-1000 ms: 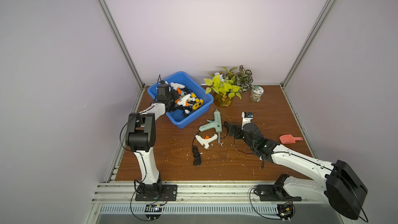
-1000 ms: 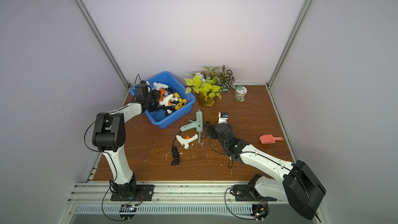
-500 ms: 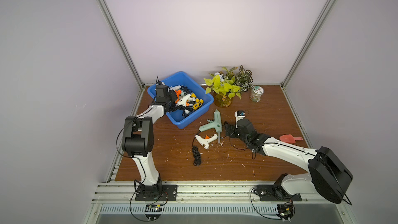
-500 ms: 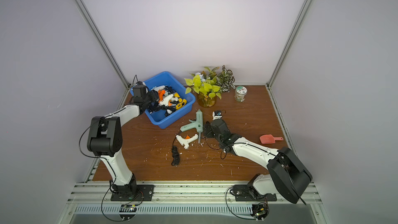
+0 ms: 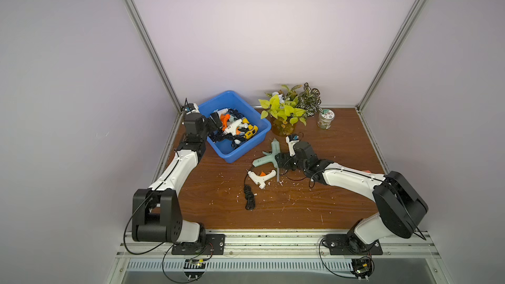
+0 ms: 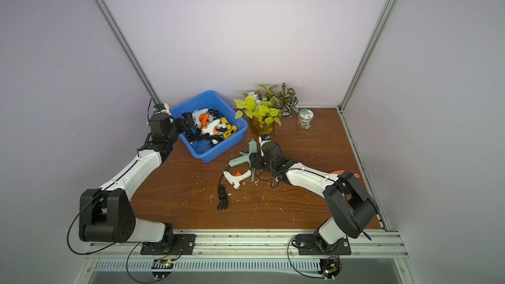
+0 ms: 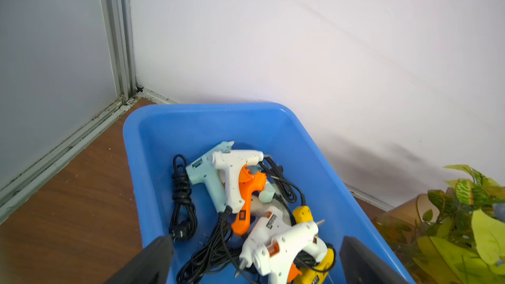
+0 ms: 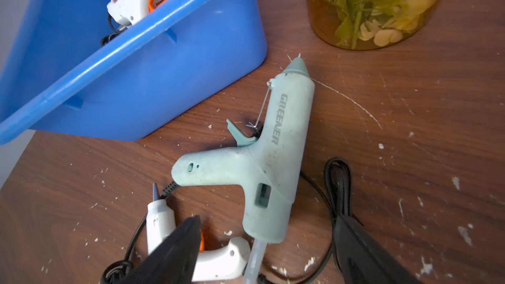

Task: Put the hot melt glue gun into the storage box
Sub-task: Place the hot melt adhesive gun in the storage box, then pick up the hot melt adhesive gun from the center of the board.

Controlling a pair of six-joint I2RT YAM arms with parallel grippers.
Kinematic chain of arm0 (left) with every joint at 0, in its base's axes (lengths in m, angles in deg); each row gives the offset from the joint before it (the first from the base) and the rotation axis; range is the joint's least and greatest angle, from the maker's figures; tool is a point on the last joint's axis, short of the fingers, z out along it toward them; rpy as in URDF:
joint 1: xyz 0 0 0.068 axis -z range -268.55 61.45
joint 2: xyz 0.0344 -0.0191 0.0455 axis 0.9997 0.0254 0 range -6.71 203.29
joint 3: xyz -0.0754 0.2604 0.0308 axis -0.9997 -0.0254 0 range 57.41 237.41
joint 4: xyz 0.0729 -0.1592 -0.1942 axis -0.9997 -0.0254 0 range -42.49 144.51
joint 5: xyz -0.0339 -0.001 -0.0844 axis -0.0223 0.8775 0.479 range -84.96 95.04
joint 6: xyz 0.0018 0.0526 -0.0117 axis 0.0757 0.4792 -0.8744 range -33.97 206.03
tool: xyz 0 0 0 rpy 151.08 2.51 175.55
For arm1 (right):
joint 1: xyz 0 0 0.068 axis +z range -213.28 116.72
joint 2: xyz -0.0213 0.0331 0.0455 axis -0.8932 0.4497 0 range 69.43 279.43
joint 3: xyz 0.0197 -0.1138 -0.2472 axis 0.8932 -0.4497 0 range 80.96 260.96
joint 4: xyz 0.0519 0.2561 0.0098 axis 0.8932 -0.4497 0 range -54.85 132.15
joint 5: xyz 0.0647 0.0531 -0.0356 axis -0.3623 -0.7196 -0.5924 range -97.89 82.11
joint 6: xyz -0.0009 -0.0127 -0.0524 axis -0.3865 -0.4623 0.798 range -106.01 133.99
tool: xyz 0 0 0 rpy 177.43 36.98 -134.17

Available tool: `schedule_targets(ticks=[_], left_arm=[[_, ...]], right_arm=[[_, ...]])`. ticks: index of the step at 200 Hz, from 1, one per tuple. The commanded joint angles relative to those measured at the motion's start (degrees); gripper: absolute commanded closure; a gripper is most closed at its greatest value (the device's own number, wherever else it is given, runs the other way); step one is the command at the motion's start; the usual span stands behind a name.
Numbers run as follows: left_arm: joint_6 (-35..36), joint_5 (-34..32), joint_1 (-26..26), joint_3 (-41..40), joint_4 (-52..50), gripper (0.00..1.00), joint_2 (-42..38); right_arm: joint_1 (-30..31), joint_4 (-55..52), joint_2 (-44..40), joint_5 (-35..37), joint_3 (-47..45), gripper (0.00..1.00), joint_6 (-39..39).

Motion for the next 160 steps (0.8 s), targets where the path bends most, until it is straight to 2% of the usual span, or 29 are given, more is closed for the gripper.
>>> schedule_targets(ticks=[1,71,160], left_arm=[[-1.78,2.18,-0.51,-4.05,-0.25,0.00,-4.56],[-3.20,2.45,-0.58,-13.64,3.42,0.00,-15.18],[-4.61,5.77,-0.57,-15.85,5.78,0.00,-14.83]], right_arm=[[-0.15,-1.68,2.22,-2.57,3.20,0.17,4.06],[-0.13,-8.09,9.62,-0.68,9.04,0.18,9.30],[1.50,-9.75,14.42,2.50,12.00,0.26,11.41]])
